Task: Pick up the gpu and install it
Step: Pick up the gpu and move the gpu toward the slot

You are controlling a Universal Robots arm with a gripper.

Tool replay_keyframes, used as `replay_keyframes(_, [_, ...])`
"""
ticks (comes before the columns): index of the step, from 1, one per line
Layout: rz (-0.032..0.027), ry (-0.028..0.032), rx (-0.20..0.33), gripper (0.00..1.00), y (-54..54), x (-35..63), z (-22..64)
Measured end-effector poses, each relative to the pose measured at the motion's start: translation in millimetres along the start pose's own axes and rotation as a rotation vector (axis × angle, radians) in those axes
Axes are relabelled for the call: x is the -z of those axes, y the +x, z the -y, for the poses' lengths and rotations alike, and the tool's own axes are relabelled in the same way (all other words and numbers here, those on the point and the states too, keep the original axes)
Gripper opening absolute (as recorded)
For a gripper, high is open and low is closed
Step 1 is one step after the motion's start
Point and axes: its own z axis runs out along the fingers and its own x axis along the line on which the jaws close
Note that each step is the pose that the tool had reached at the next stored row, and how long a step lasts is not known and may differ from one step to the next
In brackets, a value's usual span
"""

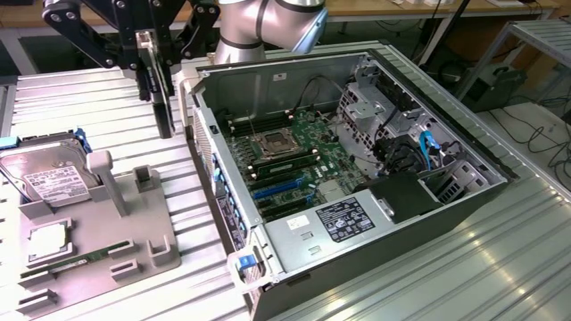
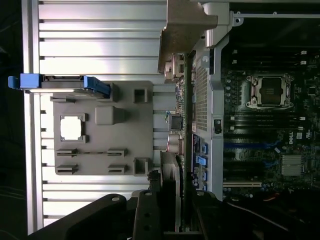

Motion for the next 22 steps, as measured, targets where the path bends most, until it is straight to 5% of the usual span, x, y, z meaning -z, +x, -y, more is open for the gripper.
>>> replay_keyframes(22, [0.0, 0.0, 0.0, 0.28, -32.9, -0.3, 0.1])
